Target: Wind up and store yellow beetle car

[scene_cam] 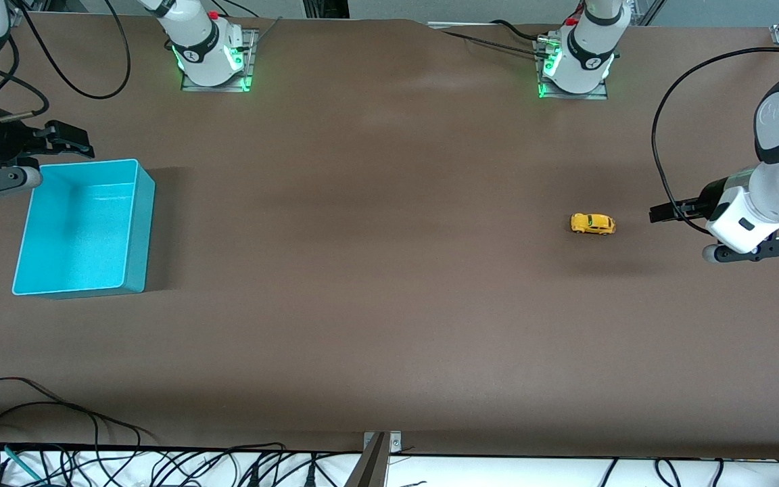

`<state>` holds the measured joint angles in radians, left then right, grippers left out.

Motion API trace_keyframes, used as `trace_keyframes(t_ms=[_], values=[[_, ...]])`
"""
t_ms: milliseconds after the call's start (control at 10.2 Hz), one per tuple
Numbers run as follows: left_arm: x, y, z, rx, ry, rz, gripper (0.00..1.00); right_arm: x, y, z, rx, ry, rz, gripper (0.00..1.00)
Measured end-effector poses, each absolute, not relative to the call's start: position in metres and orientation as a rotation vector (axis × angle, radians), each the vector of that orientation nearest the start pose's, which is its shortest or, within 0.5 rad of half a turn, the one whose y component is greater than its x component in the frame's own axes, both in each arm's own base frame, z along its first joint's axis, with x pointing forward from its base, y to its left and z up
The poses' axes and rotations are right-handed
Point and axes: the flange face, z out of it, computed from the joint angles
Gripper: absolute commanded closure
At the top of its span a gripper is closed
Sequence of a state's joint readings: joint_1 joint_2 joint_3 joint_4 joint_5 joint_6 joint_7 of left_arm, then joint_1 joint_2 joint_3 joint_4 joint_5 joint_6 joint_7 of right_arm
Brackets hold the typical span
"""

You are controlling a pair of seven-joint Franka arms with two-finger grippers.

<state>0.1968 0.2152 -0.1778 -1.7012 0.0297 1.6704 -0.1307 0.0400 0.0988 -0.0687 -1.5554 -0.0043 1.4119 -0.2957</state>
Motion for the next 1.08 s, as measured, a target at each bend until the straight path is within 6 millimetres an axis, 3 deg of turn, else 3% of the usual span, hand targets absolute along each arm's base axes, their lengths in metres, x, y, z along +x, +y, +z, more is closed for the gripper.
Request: trace_keyframes(t_ms=[295,689,1083], values=[[0.596,0.019,0.445,-3.120,-0.297,0.397,0.00,0.561,-0.022,0.564,-3.057,-0.415,0.389,0.00],[0.598,0.018,0.421,-3.080,-0.524,0.469,0.00,0.561,-0.022,0.564,-3.056,-0.416,0.391,0.00],[0.598,0.019,0.383,-2.908,-0.983,0.502,0.00,0.561,-0.022,0.564,-3.056,-0.417,0.392,0.00]])
